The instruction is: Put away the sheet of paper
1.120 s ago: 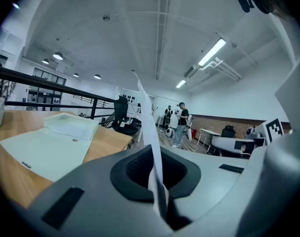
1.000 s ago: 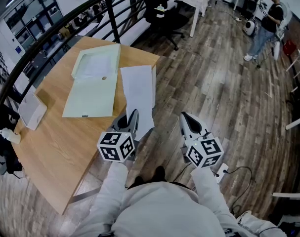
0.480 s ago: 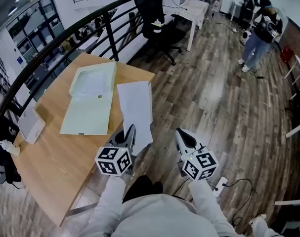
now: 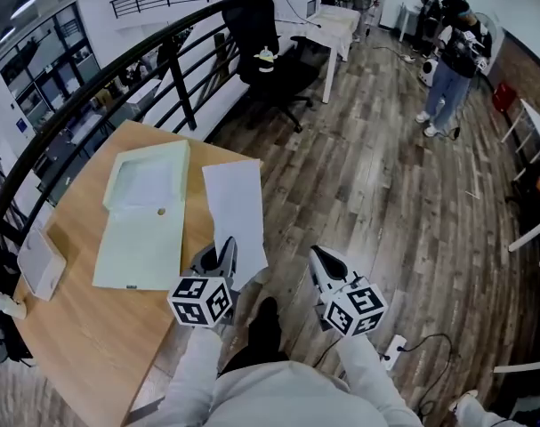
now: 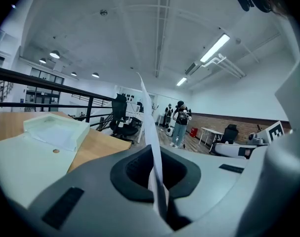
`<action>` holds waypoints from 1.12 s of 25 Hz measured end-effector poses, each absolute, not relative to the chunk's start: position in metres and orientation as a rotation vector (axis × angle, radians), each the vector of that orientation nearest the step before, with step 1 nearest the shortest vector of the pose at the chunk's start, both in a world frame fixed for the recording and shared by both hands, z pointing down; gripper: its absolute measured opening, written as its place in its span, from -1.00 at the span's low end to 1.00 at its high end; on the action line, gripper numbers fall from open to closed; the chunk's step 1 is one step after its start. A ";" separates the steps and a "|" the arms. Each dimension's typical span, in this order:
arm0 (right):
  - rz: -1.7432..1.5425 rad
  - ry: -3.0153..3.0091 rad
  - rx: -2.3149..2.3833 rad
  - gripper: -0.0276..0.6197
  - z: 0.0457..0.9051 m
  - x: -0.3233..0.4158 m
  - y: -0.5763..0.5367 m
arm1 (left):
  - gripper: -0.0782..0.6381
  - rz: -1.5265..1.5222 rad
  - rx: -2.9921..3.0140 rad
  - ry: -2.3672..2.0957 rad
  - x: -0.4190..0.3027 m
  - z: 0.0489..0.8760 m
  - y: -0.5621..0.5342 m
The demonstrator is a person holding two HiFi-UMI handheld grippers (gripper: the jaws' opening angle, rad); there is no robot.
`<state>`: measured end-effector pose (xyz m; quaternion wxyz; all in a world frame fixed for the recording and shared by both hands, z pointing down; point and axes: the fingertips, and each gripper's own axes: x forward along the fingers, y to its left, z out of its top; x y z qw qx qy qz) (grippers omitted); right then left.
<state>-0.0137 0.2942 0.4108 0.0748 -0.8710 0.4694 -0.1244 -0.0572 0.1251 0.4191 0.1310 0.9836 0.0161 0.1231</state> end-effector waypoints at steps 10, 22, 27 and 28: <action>-0.400 1.364 -2.629 -0.82 0.404 0.106 0.235 | -0.73 0.375 2.834 0.107 0.070 0.418 0.071; -0.413 1.404 -2.616 -0.82 0.408 0.194 0.170 | -0.73 0.366 2.794 0.086 0.151 0.430 0.015; -0.437 1.517 -2.565 -0.82 0.411 0.205 0.137 | -0.73 0.367 2.776 0.026 0.154 0.435 -0.002; -0.440 1.547 -2.547 -0.82 0.412 0.207 0.129 | -0.73 0.370 2.774 0.004 0.155 0.436 -0.007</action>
